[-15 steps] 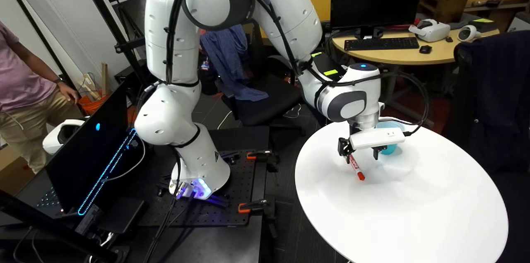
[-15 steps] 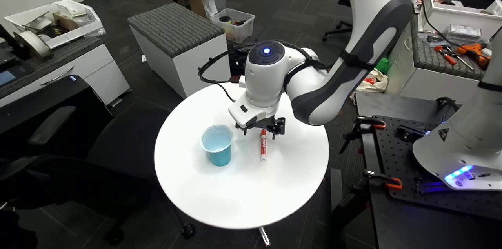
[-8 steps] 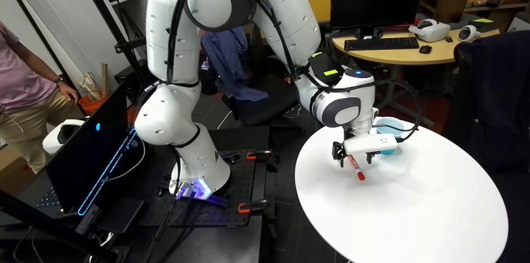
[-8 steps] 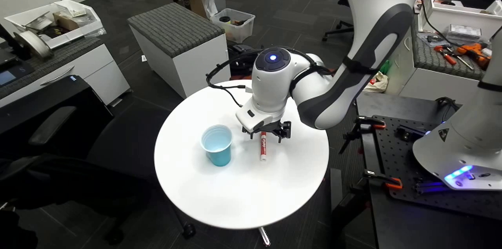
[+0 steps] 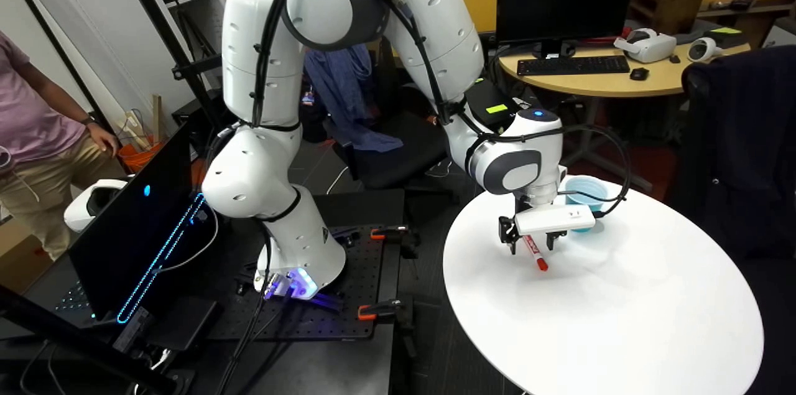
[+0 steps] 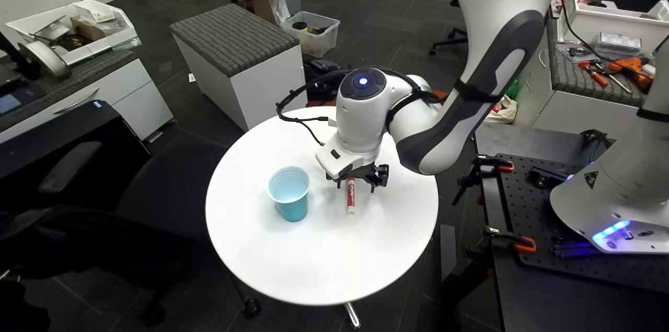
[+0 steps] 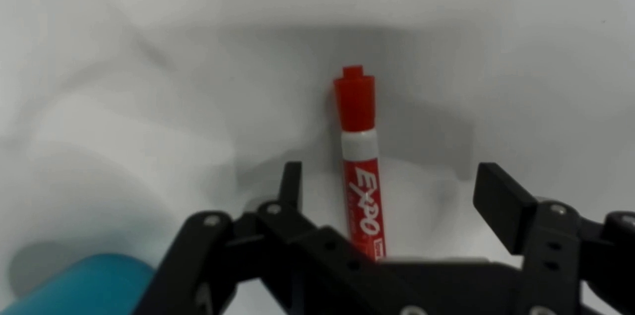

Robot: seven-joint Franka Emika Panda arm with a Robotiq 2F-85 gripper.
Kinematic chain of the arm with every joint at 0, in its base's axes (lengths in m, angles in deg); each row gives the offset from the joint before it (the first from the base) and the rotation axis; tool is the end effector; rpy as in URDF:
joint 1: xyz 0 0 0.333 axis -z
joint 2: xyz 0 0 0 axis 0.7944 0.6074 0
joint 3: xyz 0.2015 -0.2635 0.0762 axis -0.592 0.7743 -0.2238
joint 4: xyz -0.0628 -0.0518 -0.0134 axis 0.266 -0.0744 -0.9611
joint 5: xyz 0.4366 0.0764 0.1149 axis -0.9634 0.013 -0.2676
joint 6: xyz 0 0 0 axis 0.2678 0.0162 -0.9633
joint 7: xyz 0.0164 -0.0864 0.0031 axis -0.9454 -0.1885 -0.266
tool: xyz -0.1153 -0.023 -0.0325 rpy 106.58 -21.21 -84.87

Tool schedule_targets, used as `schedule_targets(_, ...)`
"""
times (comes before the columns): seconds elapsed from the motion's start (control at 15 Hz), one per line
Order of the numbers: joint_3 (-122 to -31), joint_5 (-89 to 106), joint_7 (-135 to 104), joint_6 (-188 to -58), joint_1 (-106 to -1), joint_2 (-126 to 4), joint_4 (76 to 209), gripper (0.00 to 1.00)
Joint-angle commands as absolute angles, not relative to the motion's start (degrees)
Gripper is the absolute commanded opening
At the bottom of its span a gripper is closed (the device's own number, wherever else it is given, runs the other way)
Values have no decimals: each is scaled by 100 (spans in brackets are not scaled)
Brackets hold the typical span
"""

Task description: Move the cup to the left and put the marker in the cup

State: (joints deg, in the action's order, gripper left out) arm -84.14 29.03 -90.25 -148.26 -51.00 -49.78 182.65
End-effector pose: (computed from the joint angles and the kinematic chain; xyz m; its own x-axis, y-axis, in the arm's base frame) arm 0.5468 0.0401 0.0817 -0.0743 0.9910 -0.1109 0.9967 0.0776 0.0253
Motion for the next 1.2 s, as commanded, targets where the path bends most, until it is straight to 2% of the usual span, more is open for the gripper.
schedule_targets(0.0, -8368, 2929, -8981, -14883, -5142, -4893, 18161, 88)
schedule_targets(0.67, -8380, 2925, -9014, -14789, -5152, -4670, 17898, 86)
schedule_targets(0.73, -8382, 2924, -9016, -14785, -5151, -4653, 17879, 81)
schedule_targets(0.8, -8384, 2922, -9015, -14783, -5150, -4638, 17863, 61)
schedule_targets(0.93, -8392, 2908, -9018, -14776, -5139, -4621, 17842, 52)
schedule_targets(1.13, -8401, 2891, -9029, -14763, -5119, -4633, 17823, 27)
